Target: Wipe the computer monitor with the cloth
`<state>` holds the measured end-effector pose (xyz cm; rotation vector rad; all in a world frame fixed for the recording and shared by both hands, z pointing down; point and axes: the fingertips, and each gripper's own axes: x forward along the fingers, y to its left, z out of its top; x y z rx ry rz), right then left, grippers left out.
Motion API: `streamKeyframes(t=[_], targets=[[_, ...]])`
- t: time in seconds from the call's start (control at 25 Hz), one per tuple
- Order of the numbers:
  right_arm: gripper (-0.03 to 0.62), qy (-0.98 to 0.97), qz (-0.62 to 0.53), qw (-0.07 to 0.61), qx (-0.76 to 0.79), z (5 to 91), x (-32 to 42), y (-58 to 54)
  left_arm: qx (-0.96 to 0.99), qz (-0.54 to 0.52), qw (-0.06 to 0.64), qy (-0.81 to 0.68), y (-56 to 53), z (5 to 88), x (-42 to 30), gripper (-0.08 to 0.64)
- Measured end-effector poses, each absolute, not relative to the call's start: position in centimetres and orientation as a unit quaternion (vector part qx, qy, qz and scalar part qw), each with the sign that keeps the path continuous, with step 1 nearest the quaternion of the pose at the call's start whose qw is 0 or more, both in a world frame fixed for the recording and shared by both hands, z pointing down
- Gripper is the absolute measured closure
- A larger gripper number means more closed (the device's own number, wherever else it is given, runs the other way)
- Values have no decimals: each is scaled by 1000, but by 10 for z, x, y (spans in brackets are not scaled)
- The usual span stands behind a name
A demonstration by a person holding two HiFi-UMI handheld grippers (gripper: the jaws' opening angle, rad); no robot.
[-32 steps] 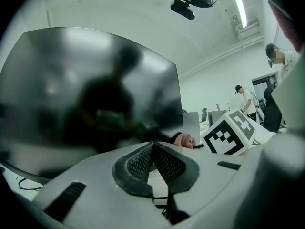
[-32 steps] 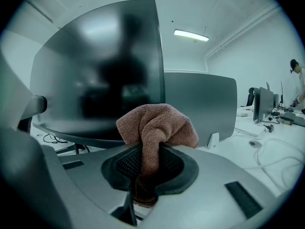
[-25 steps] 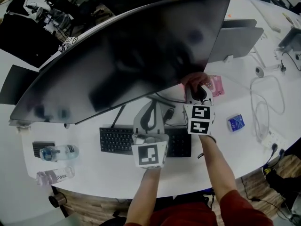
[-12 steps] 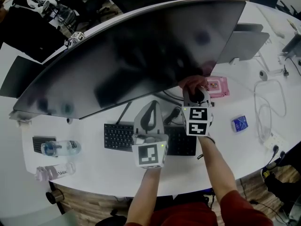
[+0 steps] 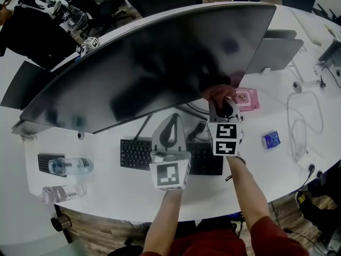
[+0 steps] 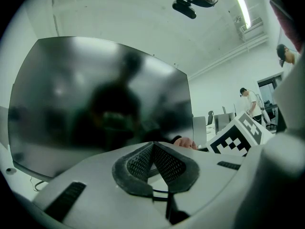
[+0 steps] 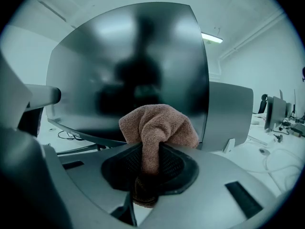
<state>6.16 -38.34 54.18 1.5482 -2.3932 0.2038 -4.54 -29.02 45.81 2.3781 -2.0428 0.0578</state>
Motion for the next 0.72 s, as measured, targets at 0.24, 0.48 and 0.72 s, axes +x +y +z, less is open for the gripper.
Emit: streamKeyframes(t=[0.24, 0.48, 0.72], targets=[[508, -838, 41, 134, 528, 511, 58, -365, 756, 18, -7, -654, -282, 445, -54, 532], [509, -844, 17, 121, 522, 477, 53, -341, 753, 9, -17, -658, -271, 424, -63, 532], [509, -856, -22, 103, 507, 434, 39, -307, 752, 18, -34, -658, -249, 401, -77, 532]])
